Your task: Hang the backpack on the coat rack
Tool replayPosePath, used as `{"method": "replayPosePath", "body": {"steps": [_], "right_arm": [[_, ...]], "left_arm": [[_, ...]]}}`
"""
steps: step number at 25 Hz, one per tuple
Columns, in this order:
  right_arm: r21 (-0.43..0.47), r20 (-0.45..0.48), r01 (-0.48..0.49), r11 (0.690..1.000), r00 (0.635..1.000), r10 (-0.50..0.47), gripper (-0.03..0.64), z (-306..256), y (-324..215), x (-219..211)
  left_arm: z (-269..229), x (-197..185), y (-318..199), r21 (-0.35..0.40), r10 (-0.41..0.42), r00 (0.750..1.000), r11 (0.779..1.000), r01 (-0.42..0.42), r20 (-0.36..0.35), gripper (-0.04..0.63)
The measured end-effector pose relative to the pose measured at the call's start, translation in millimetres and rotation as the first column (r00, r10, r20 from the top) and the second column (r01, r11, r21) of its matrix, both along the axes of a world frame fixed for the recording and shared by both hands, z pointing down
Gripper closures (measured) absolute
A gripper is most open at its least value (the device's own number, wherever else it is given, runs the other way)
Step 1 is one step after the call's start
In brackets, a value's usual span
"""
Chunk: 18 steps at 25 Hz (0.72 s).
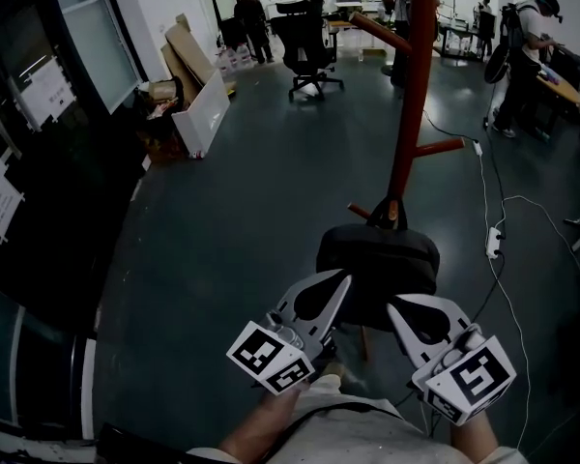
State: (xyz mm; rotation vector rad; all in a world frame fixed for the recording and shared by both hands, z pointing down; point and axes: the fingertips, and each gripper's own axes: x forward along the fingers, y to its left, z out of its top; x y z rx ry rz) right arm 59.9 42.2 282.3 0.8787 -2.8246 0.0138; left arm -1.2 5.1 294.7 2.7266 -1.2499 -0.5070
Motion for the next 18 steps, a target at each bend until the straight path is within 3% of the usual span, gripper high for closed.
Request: {"method": "replayPosePath", "body": {"steps": [18], "right_arm": [[0.002,-0.013,-0.036,0.999,0.999,0.036,0.601,0.8,-11.9,-0.6]], "left_arm": [[4.9,4.3,-13.4,-0.011,0.024,1.000,1.000,-0.024,-0.004,0.584]]}}
